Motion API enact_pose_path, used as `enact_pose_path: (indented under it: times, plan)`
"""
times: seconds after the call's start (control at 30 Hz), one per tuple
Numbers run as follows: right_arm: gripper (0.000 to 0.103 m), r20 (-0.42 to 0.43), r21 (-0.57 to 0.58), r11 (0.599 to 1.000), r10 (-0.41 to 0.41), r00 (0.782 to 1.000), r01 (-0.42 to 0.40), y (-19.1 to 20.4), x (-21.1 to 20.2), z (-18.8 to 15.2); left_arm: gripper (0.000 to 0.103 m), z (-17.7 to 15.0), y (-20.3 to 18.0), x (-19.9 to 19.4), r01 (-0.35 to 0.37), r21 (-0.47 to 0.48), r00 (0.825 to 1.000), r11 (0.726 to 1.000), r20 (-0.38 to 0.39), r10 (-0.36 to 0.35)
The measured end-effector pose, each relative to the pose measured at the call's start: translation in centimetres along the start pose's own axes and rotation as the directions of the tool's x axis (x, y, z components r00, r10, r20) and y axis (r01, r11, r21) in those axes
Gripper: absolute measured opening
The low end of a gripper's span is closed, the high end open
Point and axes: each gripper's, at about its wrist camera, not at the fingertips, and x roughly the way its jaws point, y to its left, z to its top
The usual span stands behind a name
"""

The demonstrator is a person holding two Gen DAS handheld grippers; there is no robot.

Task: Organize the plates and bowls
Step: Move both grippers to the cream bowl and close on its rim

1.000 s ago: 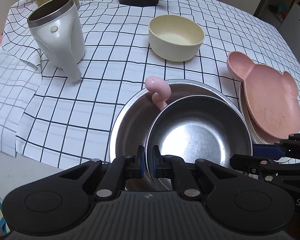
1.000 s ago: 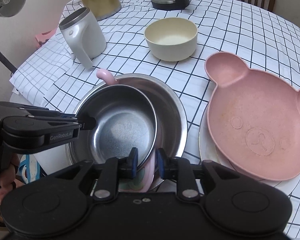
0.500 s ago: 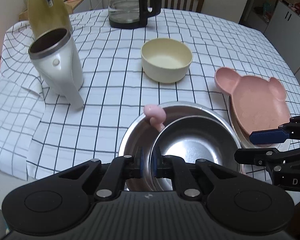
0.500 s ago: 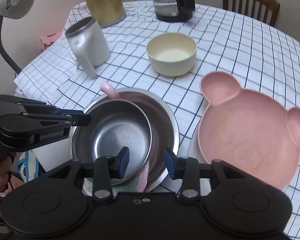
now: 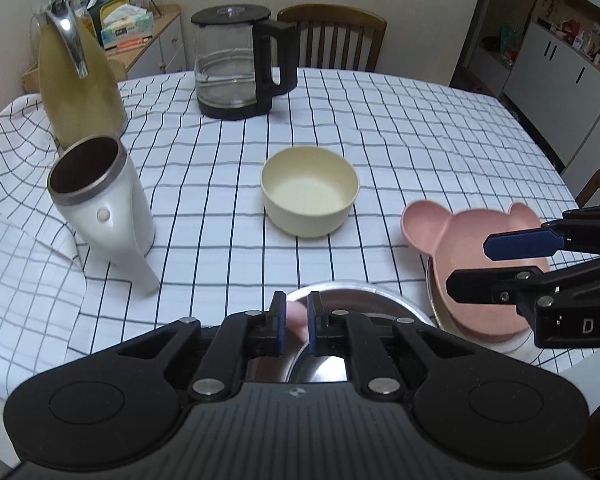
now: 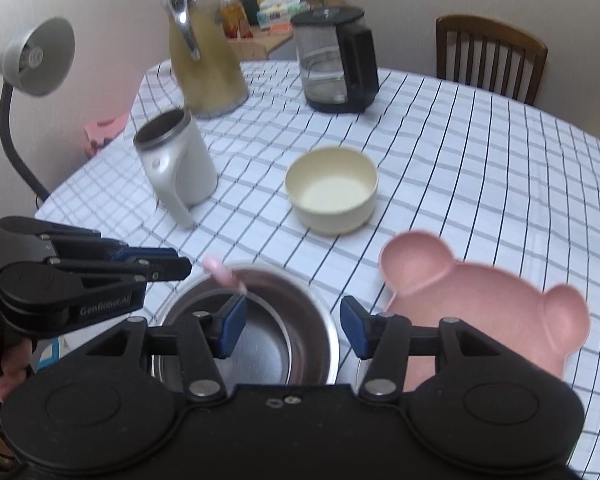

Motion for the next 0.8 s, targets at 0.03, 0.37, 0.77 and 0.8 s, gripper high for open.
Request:
enact_pose_path:
  times: [0.03,0.37,0.77,0.8]
  plan:
    - [0.054,0.012,0.004,1.0,-0.002,1.0,0.002,-0.1,-0.2,0.3,0.015,0.4,0.1,-0.2,-0.002,-0.002,1.0,1.0,0.013,0.002]
    - [0.072,0.121,0.037,0.999,-0.041,0.992,0.037,-2.0,-1.3,3.7,0.077,4.2,1.3,-0.8,0.017,0.001,0.99,1.0,0.142,-0.017]
    - [0.098,0.112,0.082,0.988,-0.142,0.983,0.134,-3.8,3.3,7.5,0.077,9.4,3.3,5.6,0.024,0.041,0.992,0.999,0.122,-0.029]
    - [0.098,0.105,0.085,0.986,-0.151,0.983,0.143,-3.9,4.0,7.7,0.077,9.8,3.5,6.4,0.023,0.04,0.994,0.999,0.11,-0.027]
